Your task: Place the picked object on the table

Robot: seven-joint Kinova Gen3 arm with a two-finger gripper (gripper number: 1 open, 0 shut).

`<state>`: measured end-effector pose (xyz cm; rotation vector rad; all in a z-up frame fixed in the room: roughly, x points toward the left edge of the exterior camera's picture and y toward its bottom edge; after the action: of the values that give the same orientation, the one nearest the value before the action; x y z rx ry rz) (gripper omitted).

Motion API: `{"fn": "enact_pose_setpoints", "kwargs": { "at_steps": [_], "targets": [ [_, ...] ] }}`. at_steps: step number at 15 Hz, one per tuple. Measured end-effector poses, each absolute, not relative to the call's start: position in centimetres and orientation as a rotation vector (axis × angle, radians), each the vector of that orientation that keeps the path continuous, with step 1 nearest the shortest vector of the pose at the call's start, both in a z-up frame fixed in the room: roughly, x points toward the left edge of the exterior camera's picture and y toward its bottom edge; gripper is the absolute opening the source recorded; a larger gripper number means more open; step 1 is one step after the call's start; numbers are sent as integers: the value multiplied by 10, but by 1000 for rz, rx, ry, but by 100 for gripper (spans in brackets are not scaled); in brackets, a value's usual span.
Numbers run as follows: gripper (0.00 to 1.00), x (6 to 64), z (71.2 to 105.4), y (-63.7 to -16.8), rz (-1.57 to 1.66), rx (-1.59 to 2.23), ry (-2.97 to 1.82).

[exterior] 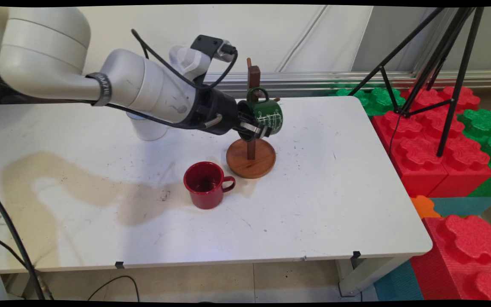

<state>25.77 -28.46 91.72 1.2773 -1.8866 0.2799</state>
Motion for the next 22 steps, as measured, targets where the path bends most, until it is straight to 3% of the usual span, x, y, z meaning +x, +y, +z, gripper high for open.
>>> {"fn": "enact_pose_setpoints", "kwargs": {
  "at_steps": [22],
  "targets": [
    [0,271,942,-247,349,1036,-1920]
  ]
}}
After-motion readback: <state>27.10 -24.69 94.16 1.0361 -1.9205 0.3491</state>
